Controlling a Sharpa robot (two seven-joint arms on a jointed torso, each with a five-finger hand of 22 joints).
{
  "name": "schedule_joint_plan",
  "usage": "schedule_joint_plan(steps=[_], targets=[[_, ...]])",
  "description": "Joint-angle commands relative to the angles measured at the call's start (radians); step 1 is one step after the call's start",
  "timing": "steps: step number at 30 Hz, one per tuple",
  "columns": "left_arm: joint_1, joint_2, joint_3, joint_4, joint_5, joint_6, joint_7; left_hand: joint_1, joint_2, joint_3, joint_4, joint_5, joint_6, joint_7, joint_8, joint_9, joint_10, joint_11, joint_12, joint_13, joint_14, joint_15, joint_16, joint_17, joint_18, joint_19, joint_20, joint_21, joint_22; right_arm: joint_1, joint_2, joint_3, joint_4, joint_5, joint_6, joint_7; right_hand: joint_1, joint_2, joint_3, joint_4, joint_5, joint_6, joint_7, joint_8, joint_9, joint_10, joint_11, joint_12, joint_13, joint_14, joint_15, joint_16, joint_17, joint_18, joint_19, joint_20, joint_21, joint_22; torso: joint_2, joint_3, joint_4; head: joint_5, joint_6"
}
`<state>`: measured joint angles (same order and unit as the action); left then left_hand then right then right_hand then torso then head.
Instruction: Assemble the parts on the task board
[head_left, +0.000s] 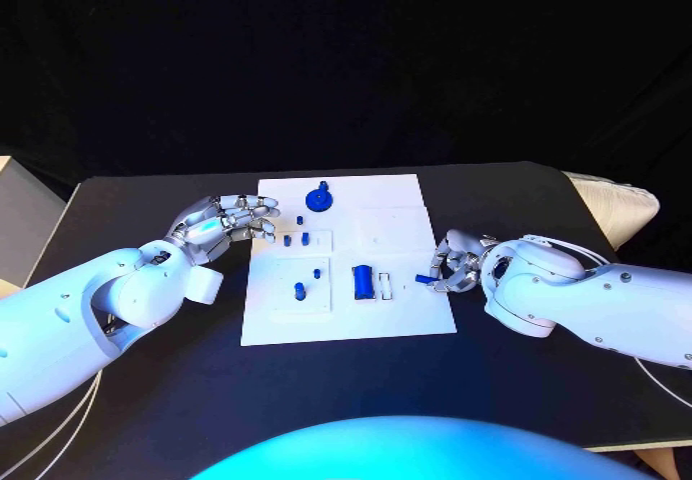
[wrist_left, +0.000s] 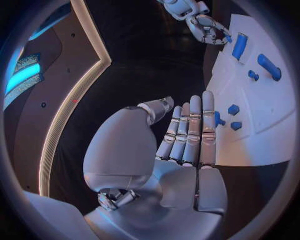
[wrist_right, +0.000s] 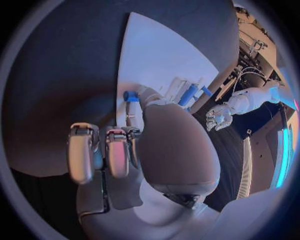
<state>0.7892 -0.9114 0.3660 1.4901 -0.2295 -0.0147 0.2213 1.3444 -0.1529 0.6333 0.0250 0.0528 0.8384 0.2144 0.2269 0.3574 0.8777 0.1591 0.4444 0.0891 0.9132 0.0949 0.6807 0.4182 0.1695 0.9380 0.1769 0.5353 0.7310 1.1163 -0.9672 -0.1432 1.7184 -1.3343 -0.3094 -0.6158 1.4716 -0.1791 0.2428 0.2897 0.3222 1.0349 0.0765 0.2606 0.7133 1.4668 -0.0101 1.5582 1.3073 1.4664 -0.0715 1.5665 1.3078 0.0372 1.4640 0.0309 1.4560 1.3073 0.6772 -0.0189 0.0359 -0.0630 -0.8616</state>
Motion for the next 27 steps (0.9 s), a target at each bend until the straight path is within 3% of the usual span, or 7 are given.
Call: schedule_joint_plan(steps=[1, 3, 13, 17, 27], targets=[[-0.001, 0.001, 0.001, 0.003, -0.002, 0.017, 0.006, -0.004, -0.003, 0.002, -0.001, 0.001, -0.009, 0.011, 0.005, -0.001, -0.002, 0.004, 0.004, -0.001, 0.002, 0.002, -0.003, 0.002, 0.01, -0.002, 0.002, -0.006, -0.002, -0.009, 0.001, -0.007, -0.006, -0.021, 0.008, -0.01, -0.016, -0.008, 0.043, -0.005, 0.048, 0.015, -0.001, -0.011, -0.088, 0.096, 0.008, -0.004, 0.254, 0.102, 0.004, -0.001, 0.25, -0.014, 0.079, 0.006, -0.004, 0.22, 0.0, -0.0002, 0.0008, -0.001, 0.0], [-0.001, 0.001, 0.001, 0.003, -0.002, 0.017, 0.006, -0.003, -0.003, 0.002, -0.002, 0.001, -0.009, 0.01, 0.005, -0.002, -0.002, 0.004, 0.004, -0.001, 0.002, 0.002, -0.003, 0.002, 0.011, -0.001, 0.002, -0.006, -0.002, -0.009, 0.001, -0.007, 0.0, -0.016, 0.002, -0.004, -0.034, -0.009, 0.072, -0.005, 0.091, 0.019, -0.002, -0.014, -0.091, 0.096, 0.007, -0.003, 0.254, 0.102, 0.003, -0.001, 0.25, -0.014, 0.079, 0.005, -0.004, 0.22, 0.0, -0.0001, 0.0007, -0.001, 0.001], [-0.001, 0.0, 0.001, 0.003, -0.003, 0.016, 0.006, 0.001, -0.002, 0.004, -0.007, 0.001, -0.01, 0.01, 0.006, -0.002, -0.002, 0.004, 0.005, -0.001, 0.001, 0.001, -0.003, 0.003, 0.011, 0.0, 0.001, -0.006, -0.001, -0.009, -0.007, -0.007, 0.035, 0.022, -0.03, 0.011, -0.078, -0.019, 0.145, -0.014, 0.182, 0.025, -0.002, -0.019, -0.098, 0.099, 0.006, 0.003, 0.258, 0.102, 0.002, 0.0, 0.251, -0.015, 0.08, 0.004, 0.0, 0.223, -0.001, -0.0007, 0.0003, 0.001, 0.001], [-0.001, 0.0, 0.001, 0.003, -0.003, 0.016, 0.006, 0.001, -0.002, 0.004, -0.007, 0.001, -0.01, 0.01, 0.006, -0.002, -0.002, 0.004, 0.005, -0.001, 0.001, 0.001, -0.003, 0.003, 0.011, 0.0, 0.001, -0.006, -0.001, -0.004, -0.012, -0.006, 0.054, 0.06, -0.059, 0.013, -0.093, -0.024, 0.151, -0.011, 0.188, 0.027, -0.002, -0.018, -0.098, 0.1, 0.006, 0.005, 0.259, 0.102, 0.002, 0.0, 0.253, -0.015, 0.081, 0.004, 0.002, 0.224, 0.0, -0.0002, 0.0001, 0.001, 0.0], [-0.001, 0.0, 0.001, 0.004, -0.005, 0.015, 0.005, 0.001, -0.002, 0.004, -0.007, 0.001, -0.01, 0.01, 0.006, -0.002, -0.002, 0.004, 0.005, -0.001, 0.001, 0.001, -0.003, 0.003, 0.011, 0.0, 0.001, -0.006, -0.001, 0.009, 0.004, -0.005, 0.085, 0.163, -0.102, 0.007, -0.138, -0.047, 0.152, -0.009, 0.135, 0.033, -0.005, -0.016, -0.099, 0.099, 0.004, 0.001, 0.257, 0.101, 0.001, -0.001, 0.25, -0.015, 0.081, 0.003, 0.002, 0.225, 0.0, 0.0, 0.0004, -0.001, -0.001]])
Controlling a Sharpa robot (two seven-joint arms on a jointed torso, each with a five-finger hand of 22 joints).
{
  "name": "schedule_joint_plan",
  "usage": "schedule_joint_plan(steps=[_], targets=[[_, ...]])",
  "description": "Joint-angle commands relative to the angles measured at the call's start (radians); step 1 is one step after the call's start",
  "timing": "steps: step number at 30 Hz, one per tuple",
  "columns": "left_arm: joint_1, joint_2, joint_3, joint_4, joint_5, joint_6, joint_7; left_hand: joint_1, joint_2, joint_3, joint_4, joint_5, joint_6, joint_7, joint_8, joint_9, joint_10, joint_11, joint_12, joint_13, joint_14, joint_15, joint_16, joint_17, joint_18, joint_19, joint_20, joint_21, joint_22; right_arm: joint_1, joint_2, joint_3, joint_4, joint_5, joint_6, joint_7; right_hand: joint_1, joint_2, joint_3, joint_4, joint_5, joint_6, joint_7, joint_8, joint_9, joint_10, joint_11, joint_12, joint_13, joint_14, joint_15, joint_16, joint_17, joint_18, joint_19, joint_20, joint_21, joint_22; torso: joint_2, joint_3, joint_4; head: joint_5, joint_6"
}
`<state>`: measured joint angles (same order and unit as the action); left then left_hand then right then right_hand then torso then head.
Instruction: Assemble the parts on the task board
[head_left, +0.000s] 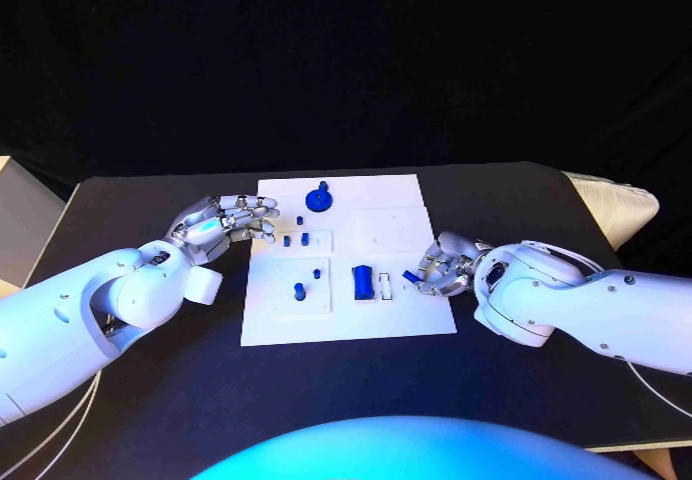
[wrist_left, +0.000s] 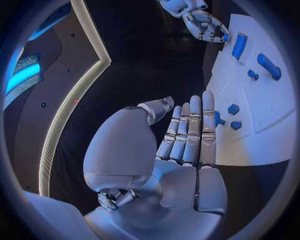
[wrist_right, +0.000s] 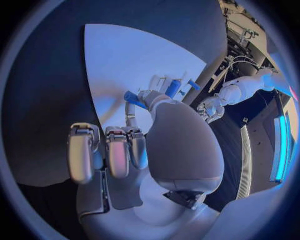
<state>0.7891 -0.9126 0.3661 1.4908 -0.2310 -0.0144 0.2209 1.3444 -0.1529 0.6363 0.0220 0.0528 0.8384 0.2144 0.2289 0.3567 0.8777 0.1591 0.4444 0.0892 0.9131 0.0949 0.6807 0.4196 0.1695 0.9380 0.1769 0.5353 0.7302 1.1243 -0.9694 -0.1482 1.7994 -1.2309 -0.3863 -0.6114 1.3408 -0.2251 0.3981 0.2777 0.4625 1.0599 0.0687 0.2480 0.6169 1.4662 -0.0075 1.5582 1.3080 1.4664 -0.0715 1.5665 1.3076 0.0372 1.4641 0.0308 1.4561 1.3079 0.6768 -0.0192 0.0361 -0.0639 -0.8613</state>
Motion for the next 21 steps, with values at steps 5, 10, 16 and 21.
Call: schedule_joint_plan(steps=[5, 10, 16, 21], targets=[[-0.001, 0.002, 0.001, 0.003, -0.004, 0.015, 0.005, 0.003, -0.002, 0.002, -0.006, 0.001, -0.01, 0.011, 0.005, -0.001, -0.002, 0.004, 0.005, -0.002, 0.001, 0.001, -0.003, 0.002, 0.012, 0.0, 0.001, -0.006, 0.0, 0.002, 0.028, 0.0, -0.001, 0.067, -0.031, -0.006, -0.019, -0.002, -0.003, 0.006, -0.017, 0.013, 0.001, -0.001, -0.002, 0.099, 0.0, 0.001, 0.256, 0.101, 0.0, -0.001, 0.25, -0.015, 0.081, 0.002, 0.002, 0.225, 0.0, 0.0002, 0.0002, 0.0, -0.001], [-0.001, 0.002, 0.001, 0.003, -0.004, 0.016, 0.005, 0.003, -0.002, 0.002, -0.006, 0.001, -0.01, 0.011, 0.005, -0.001, -0.002, 0.004, 0.005, -0.002, 0.001, 0.001, -0.003, 0.002, 0.012, 0.0, 0.001, -0.006, 0.0, 0.002, 0.05, 0.0, -0.017, 0.07, -0.011, -0.016, -0.035, -0.002, -0.005, 0.01, -0.025, 0.016, 0.0, 0.001, -0.002, 0.099, -0.001, 0.001, 0.256, 0.102, -0.001, -0.001, 0.25, -0.015, 0.081, 0.002, 0.0, 0.224, 0.001, 0.0, 0.0004, -0.002, -0.003], [-0.001, 0.001, 0.001, 0.004, -0.005, 0.016, 0.004, 0.003, -0.002, 0.002, -0.006, 0.001, -0.01, 0.011, 0.005, -0.001, -0.002, 0.004, 0.005, -0.002, 0.001, 0.001, -0.003, 0.002, 0.012, 0.0, 0.001, -0.006, 0.0, 0.0, 0.072, -0.001, -0.032, 0.072, 0.006, -0.028, -0.062, -0.002, -0.01, 0.012, -0.036, 0.018, -0.001, 0.002, -0.004, 0.097, -0.001, -0.003, 0.254, 0.101, -0.001, -0.002, 0.247, -0.014, 0.08, 0.001, -0.006, 0.223, 0.001, 0.0005, 0.0, 0.002, -0.005], [-0.001, 0.001, 0.001, 0.004, -0.006, 0.017, 0.003, 0.003, -0.002, 0.002, -0.006, 0.001, -0.01, 0.011, 0.005, -0.001, -0.002, 0.004, 0.005, -0.002, 0.001, 0.001, -0.003, 0.002, 0.012, 0.0, 0.001, -0.006, 0.0, 0.0, 0.083, -0.001, -0.038, 0.063, 0.01, -0.033, -0.075, -0.002, -0.013, 0.012, -0.04, 0.02, -0.002, 0.004, -0.004, 0.099, -0.002, 0.0, 0.256, 0.101, -0.002, -0.002, 0.248, -0.014, 0.08, 0.001, -0.005, 0.223, 0.0, 0.0008, 0.0004, 0.003, -0.006]])
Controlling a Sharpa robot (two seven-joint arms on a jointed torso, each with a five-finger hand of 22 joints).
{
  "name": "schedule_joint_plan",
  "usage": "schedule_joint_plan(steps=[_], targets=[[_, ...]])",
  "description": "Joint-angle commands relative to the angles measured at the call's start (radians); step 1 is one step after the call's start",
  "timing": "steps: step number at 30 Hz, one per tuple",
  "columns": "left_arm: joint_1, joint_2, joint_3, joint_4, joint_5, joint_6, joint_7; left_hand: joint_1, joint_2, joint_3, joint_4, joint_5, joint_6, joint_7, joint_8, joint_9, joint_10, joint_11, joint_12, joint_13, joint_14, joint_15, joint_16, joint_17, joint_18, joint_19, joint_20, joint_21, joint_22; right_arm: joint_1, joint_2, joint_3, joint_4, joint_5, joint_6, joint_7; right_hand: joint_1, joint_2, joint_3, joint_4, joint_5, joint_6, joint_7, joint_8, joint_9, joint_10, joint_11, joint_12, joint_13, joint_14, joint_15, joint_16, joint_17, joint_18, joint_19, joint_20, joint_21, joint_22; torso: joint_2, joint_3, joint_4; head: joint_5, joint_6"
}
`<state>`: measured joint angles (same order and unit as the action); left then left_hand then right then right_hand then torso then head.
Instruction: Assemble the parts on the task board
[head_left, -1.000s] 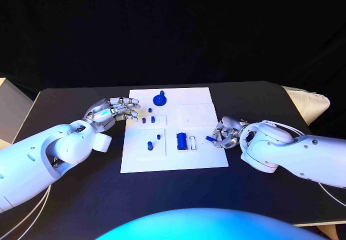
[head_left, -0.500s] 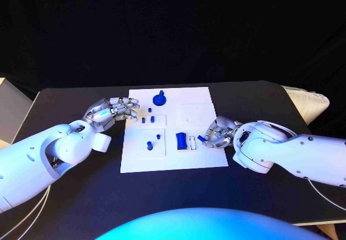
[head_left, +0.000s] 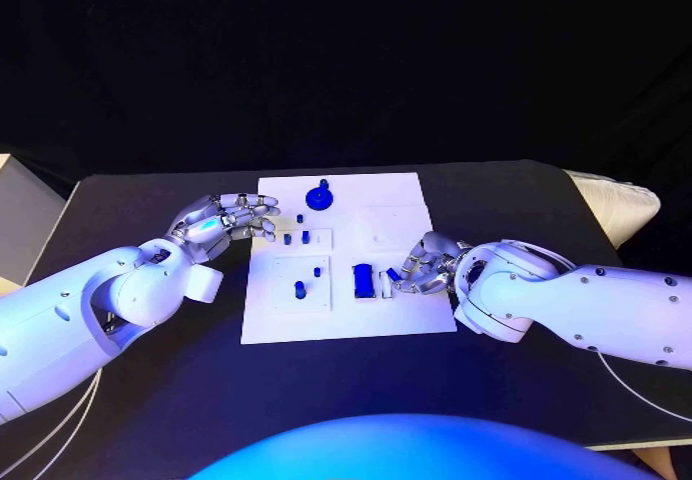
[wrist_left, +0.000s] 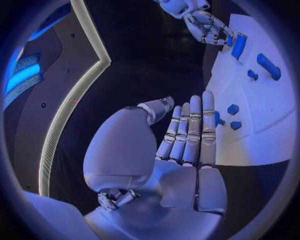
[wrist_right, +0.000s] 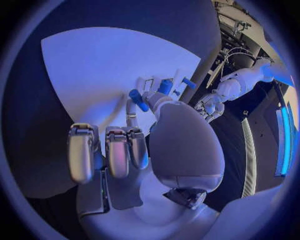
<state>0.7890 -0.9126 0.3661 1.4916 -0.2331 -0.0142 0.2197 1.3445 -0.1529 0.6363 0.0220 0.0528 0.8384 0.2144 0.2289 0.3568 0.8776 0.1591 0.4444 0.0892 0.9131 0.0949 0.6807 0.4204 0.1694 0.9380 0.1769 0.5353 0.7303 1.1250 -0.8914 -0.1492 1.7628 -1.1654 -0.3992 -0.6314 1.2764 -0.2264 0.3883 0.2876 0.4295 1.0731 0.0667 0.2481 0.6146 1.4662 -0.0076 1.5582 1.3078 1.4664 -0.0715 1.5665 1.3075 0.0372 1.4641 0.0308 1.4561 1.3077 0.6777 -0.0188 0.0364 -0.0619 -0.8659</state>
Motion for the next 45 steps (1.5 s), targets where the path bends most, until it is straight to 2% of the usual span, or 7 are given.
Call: schedule_joint_plan(steps=[1, 12, 26, 29, 31, 33, 45], targets=[[0.0, 0.001, 0.001, 0.003, -0.004, 0.017, 0.004, 0.003, -0.002, 0.002, -0.006, 0.001, -0.01, 0.011, 0.005, -0.001, -0.002, 0.004, 0.005, -0.002, 0.001, 0.001, -0.003, 0.001, 0.012, 0.0, 0.001, -0.006, 0.0, -0.001, 0.007, 0.0, -0.001, -0.003, 0.024, -0.013, -0.012, -0.001, -0.004, 0.002, -0.008, 0.008, 0.0, 0.004, -0.001, 0.099, -0.002, 0.001, 0.256, 0.101, -0.002, -0.002, 0.248, -0.015, 0.08, 0.001, -0.004, 0.224, -0.001, 0.0003, 0.0002, 0.002, -0.001], [0.0, -0.001, 0.001, 0.003, -0.006, 0.018, 0.002, 0.003, -0.002, 0.002, -0.006, 0.001, -0.01, 0.011, 0.005, -0.001, -0.002, 0.004, 0.005, -0.002, 0.001, 0.001, -0.003, 0.001, 0.012, 0.0, 0.001, -0.006, 0.0, -0.001, 0.016, 0.0, 0.004, -0.001, 0.033, -0.009, -0.048, -0.004, -0.02, 0.003, -0.038, 0.012, -0.002, 0.008, -0.003, 0.101, -0.003, 0.004, 0.258, 0.101, -0.003, -0.002, 0.248, -0.014, 0.08, 0.0, -0.005, 0.224, -0.001, -0.0004, -0.0004, 0.006, -0.003], [0.0, -0.004, 0.001, 0.004, -0.008, 0.022, 0.0, 0.004, -0.002, 0.003, -0.008, 0.001, -0.01, 0.011, 0.006, -0.002, -0.002, 0.004, 0.006, -0.002, 0.001, 0.001, -0.004, 0.002, 0.012, 0.001, 0.001, -0.005, 0.0, -0.001, 0.018, 0.0, 0.006, 0.001, 0.05, -0.014, -0.101, 0.002, -0.053, 0.005, -0.045, 0.015, -0.003, 0.01, -0.007, 0.102, -0.004, 0.006, 0.259, 0.101, -0.004, -0.001, 0.249, -0.014, 0.08, -0.001, -0.008, 0.224, 0.0, 0.0, -0.0007, 0.008, -0.006], [0.0, -0.004, 0.001, 0.005, -0.009, 0.023, -0.001, 0.004, -0.002, 0.003, -0.008, 0.001, -0.01, 0.011, 0.006, -0.002, -0.002, 0.004, 0.006, -0.002, 0.001, 0.001, -0.004, 0.002, 0.012, 0.001, 0.001, -0.005, 0.0, -0.001, 0.02, 0.0, 0.006, 0.002, 0.045, -0.013, -0.115, 0.004, -0.066, 0.005, -0.05, 0.015, -0.003, 0.011, -0.009, 0.101, -0.004, 0.006, 0.259, 0.101, -0.004, -0.002, 0.248, -0.014, 0.08, -0.001, -0.008, 0.224, 0.0, 0.0003, -0.0005, 0.008, -0.007], [0.0, -0.004, 0.001, 0.005, -0.01, 0.023, -0.001, 0.004, -0.002, 0.003, -0.008, 0.001, -0.01, 0.011, 0.006, -0.002, -0.002, 0.004, 0.006, -0.002, 0.001, 0.001, -0.004, 0.002, 0.012, 0.001, 0.001, -0.005, 0.0, -0.001, 0.021, 0.0, 0.005, 0.002, 0.04, -0.011, -0.126, 0.01, -0.086, 0.004, -0.079, 0.015, -0.003, 0.012, -0.011, 0.101, -0.004, 0.005, 0.259, 0.101, -0.004, -0.002, 0.248, -0.014, 0.08, -0.001, -0.009, 0.224, 0.0, 0.0003, -0.0004, 0.008, -0.006], [0.0, -0.004, 0.001, 0.005, -0.01, 0.023, -0.001, 0.004, -0.002, 0.003, -0.008, 0.001, -0.01, 0.011, 0.006, -0.002, -0.002, 0.004, 0.006, -0.002, 0.001, 0.001, -0.004, 0.002, 0.012, 0.001, 0.001, -0.005, 0.0, -0.001, 0.023, 0.0, 0.004, 0.002, 0.035, -0.01, -0.13, 0.014, -0.094, 0.005, -0.088, 0.016, -0.003, 0.012, -0.012, 0.102, -0.004, 0.006, 0.259, 0.101, -0.004, -0.002, 0.248, -0.014, 0.081, -0.001, -0.009, 0.224, -0.001, 0.0003, -0.0007, 0.009, -0.006], [0.0, -0.004, 0.001, 0.005, -0.011, 0.024, -0.002, 0.004, -0.002, 0.003, -0.008, 0.001, -0.01, 0.011, 0.006, -0.002, -0.002, 0.004, 0.006, -0.002, 0.001, 0.001, -0.004, 0.002, 0.012, 0.001, 0.001, -0.005, 0.0, -0.001, 0.033, 0.0, 0.001, 0.005, 0.011, 0.002, -0.133, 0.023, -0.099, 0.004, -0.092, 0.016, -0.004, 0.013, -0.013, 0.102, -0.005, 0.007, 0.26, 0.101, -0.004, -0.001, 0.249, -0.014, 0.081, -0.001, -0.008, 0.225, 0.0, 0.0, -0.0003, 0.009, -0.006]])
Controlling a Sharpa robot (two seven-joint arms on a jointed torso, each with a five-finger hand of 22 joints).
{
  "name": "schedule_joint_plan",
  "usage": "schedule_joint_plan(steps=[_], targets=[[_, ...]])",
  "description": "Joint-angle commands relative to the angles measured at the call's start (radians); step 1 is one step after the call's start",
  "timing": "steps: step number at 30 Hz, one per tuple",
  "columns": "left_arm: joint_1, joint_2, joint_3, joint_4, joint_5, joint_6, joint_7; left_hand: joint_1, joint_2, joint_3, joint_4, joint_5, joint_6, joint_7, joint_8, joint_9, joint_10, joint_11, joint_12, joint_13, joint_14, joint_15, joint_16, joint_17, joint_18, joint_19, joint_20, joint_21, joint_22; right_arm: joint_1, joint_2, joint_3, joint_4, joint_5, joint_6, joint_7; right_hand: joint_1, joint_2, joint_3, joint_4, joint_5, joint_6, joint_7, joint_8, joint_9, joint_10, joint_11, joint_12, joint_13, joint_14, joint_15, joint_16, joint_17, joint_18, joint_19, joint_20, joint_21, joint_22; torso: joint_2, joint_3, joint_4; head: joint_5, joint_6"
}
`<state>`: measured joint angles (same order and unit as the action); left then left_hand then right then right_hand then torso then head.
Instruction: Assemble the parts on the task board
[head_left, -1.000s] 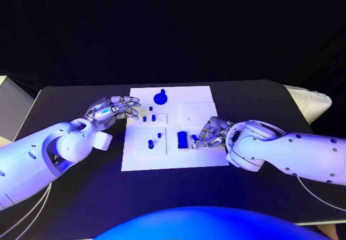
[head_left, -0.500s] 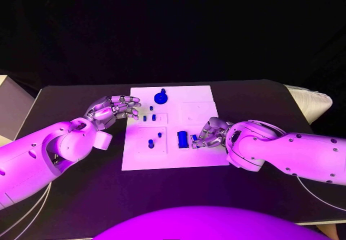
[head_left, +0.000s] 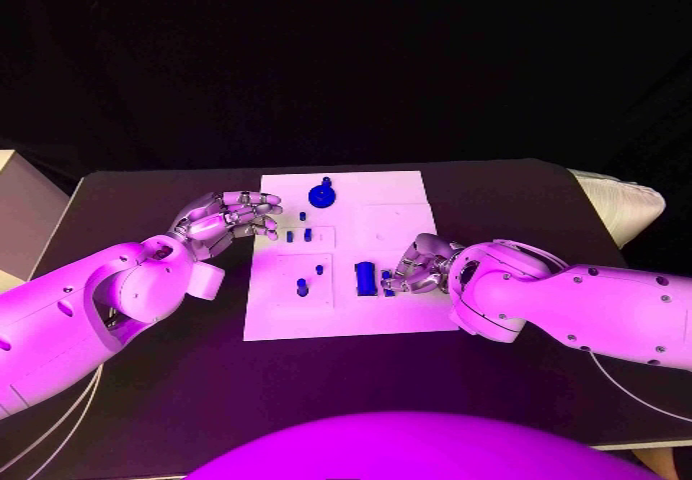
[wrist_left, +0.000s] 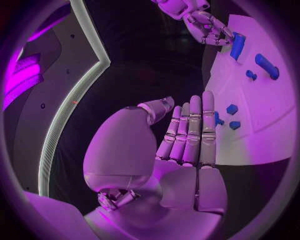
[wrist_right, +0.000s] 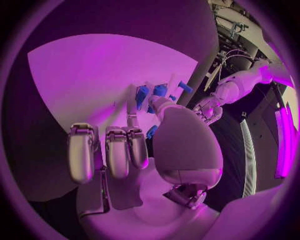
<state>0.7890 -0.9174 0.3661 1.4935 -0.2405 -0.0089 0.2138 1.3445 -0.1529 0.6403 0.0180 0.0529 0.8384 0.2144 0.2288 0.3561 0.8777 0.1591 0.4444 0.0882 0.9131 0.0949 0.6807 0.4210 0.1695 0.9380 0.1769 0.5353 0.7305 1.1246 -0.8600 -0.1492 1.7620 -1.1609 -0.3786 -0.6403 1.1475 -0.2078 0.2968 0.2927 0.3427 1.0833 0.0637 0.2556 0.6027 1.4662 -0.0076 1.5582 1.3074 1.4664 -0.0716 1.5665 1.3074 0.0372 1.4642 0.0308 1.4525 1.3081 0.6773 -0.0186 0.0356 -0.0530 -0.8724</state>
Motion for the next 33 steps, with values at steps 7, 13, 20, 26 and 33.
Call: schedule_joint_plan(steps=[7, 13, 20, 26, 33], targets=[[0.0, 0.001, 0.001, 0.003, -0.005, 0.019, 0.004, 0.004, -0.002, -0.001, -0.004, 0.001, -0.01, 0.011, 0.006, -0.001, -0.002, 0.004, 0.006, -0.001, 0.001, 0.001, -0.004, 0.001, 0.011, 0.001, 0.001, -0.005, 0.0, -0.001, -0.006, 0.0, 0.004, 0.001, 0.0, 0.022, 0.01, 0.0, -0.023, -0.004, -0.028, 0.005, -0.002, 0.007, -0.003, 0.101, -0.006, 0.004, 0.259, 0.101, -0.005, -0.002, 0.248, -0.013, 0.08, -0.002, -0.008, 0.224, 0.0, -0.0005, 0.0005, 0.0, 0.002], [0.0, 0.001, 0.001, 0.003, -0.01, 0.02, 0.004, 0.004, -0.002, -0.001, -0.004, 0.001, -0.01, 0.011, 0.006, -0.001, -0.002, 0.004, 0.006, -0.001, 0.001, 0.001, -0.004, 0.001, 0.011, 0.001, 0.001, -0.005, 0.0, -0.001, -0.017, 0.0, 0.009, 0.001, 0.061, 0.029, 0.113, -0.002, -0.078, -0.005, -0.18, 0.009, -0.005, 0.022, -0.004, 0.099, -0.008, 0.0, 0.256, 0.101, -0.007, -0.002, 0.248, -0.013, 0.079, -0.004, -0.014, 0.223, 0.0, 0.0001, -0.0002, 0.0, 0.002], [-0.001, 0.003, 0.001, 0.001, -0.011, 0.021, 0.004, 0.004, -0.002, -0.001, -0.004, 0.001, -0.01, 0.011, 0.006, -0.001, -0.002, 0.004, 0.006, -0.001, 0.001, 0.001, -0.004, 0.001, 0.011, 0.001, 0.001, -0.005, 0.0, -0.004, -0.03, 0.0, 0.018, 0.001, 0.094, 0.035, 0.134, 0.004, -0.117, -0.002, -0.238, 0.013, -0.006, 0.031, -0.006, 0.098, -0.009, -0.002, 0.255, 0.102, -0.007, 0.0, 0.252, -0.013, 0.079, -0.004, -0.015, 0.224, 0.0, 0.0011, -0.0004, 0.0, 0.0], [-0.001, 0.004, 0.001, 0.0, -0.012, 0.022, 0.003, 0.004, -0.002, -0.001, -0.004, 0.001, -0.01, 0.011, 0.006, -0.001, -0.002, 0.004, 0.006, -0.001, 0.001, 0.001, -0.004, 0.001, 0.011, 0.001, 0.001, -0.005, 0.0, -0.006, -0.036, 0.0, 0.019, 0.001, 0.09, 0.035, 0.129, 0.015, -0.129, 0.0, -0.25, 0.017, -0.007, 0.036, -0.006, 0.098, -0.009, -0.001, 0.256, 0.102, -0.008, 0.0, 0.253, -0.013, 0.08, -0.004, -0.014, 0.224, 0.0, 0.0005, 0.0002, -0.001, 0.0], [-0.001, 0.005, 0.001, 0.0, -0.012, 0.023, 0.003, 0.002, -0.001, -0.001, -0.006, 0.001, -0.011, 0.012, 0.007, -0.002, -0.002, 0.005, 0.006, -0.002, 0.0, 0.002, -0.005, 0.002, 0.011, 0.0, 0.001, -0.005, 0.001, -0.007, -0.022, 0.0, -0.004, 0.001, 0.063, 0.032, 0.135, 0.047, -0.12, -0.001, -0.251, 0.019, -0.011, 0.042, -0.007, 0.101, -0.013, 0.004, 0.259, 0.102, -0.011, 0.001, 0.254, -0.013, 0.081, -0.006, -0.011, 0.226, 0.001, 0.0005, 0.0014, -0.001, 0.0]])
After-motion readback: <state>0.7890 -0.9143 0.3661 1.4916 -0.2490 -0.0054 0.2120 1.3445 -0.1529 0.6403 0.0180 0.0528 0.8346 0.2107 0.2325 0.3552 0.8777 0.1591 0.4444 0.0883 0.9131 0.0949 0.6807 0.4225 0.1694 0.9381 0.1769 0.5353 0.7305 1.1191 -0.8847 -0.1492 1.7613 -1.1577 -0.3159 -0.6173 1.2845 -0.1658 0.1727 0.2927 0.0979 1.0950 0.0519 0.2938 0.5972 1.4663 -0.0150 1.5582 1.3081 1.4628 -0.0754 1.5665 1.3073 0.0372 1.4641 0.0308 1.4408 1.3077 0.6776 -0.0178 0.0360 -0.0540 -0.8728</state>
